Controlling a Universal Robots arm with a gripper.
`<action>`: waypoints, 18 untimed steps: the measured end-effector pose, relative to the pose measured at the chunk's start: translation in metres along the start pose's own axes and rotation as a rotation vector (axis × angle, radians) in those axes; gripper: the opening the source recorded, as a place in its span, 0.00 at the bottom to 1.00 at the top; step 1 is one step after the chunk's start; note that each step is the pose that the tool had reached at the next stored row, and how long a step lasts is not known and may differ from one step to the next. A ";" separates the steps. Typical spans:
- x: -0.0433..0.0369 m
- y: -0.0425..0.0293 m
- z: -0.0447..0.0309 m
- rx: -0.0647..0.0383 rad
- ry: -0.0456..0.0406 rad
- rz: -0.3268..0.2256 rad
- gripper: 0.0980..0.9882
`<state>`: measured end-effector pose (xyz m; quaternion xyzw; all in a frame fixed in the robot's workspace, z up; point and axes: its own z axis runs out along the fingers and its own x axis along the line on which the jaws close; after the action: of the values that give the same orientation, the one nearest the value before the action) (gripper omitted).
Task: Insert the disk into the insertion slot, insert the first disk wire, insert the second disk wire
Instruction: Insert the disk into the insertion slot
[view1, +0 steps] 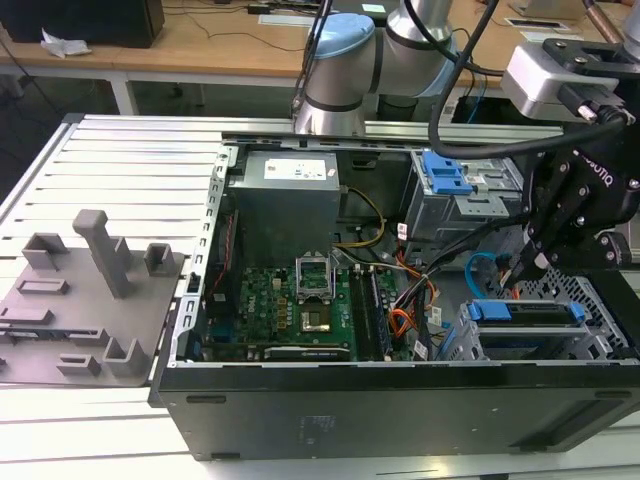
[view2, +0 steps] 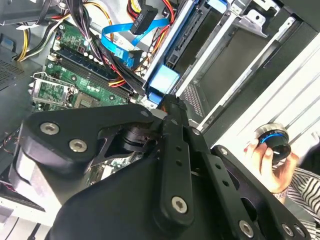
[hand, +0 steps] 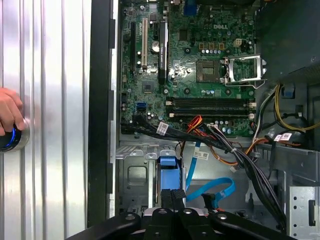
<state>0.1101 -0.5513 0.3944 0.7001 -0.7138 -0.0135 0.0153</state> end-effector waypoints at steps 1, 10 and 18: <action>0.0000 -0.0007 0.0027 -0.001 0.0002 0.000 0.01; -0.0004 -0.0215 0.0256 -0.004 0.0004 0.000 0.01; -0.0006 -0.0301 0.0343 -0.006 0.0006 0.000 0.01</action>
<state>0.1389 -0.5513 0.3589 0.7001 -0.7137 -0.0153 0.0175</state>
